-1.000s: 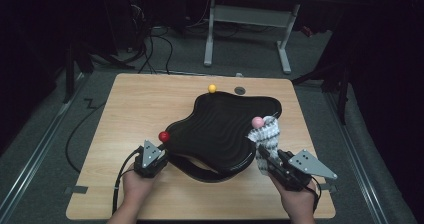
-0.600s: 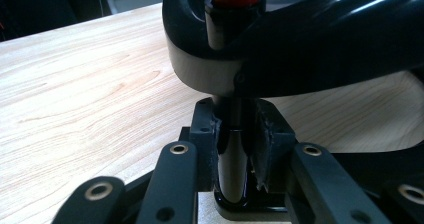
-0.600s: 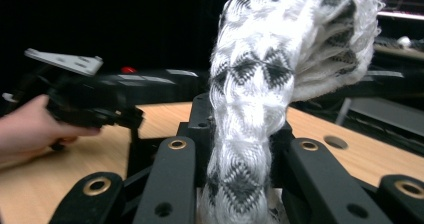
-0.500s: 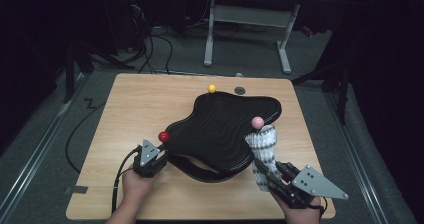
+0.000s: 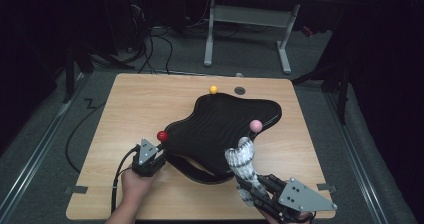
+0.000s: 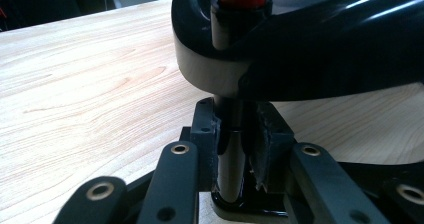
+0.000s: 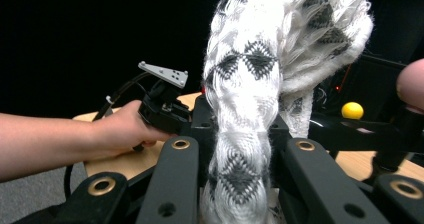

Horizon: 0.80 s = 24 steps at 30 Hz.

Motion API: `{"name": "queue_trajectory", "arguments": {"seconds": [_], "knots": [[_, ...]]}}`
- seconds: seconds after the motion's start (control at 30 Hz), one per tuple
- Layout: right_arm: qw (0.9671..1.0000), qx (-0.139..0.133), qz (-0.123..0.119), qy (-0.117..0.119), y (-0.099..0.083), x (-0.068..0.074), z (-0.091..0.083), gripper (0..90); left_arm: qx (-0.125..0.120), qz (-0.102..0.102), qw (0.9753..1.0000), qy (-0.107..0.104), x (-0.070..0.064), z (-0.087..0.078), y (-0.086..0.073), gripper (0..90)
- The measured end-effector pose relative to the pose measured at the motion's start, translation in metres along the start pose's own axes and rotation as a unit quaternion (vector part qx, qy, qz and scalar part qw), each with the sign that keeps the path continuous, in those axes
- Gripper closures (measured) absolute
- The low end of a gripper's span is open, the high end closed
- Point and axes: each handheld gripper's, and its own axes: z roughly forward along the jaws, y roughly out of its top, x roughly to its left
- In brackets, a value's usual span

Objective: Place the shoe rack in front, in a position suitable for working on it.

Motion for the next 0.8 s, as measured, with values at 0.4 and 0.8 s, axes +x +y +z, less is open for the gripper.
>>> {"name": "queue_trajectory", "arguments": {"seconds": [0.4,0.8], "knots": [[0.9999,0.002,0.001,0.011,-0.001,0.008,0.006,76.1,-0.004,0.001,1.0,-0.002,-0.002,-0.001,-0.001,74.2],[0.9964,0.021,0.023,-0.079,-0.002,-0.026,-0.009,75.6,-0.004,0.003,1.0,-0.003,-0.002,0.0,-0.002,74.1]]}}
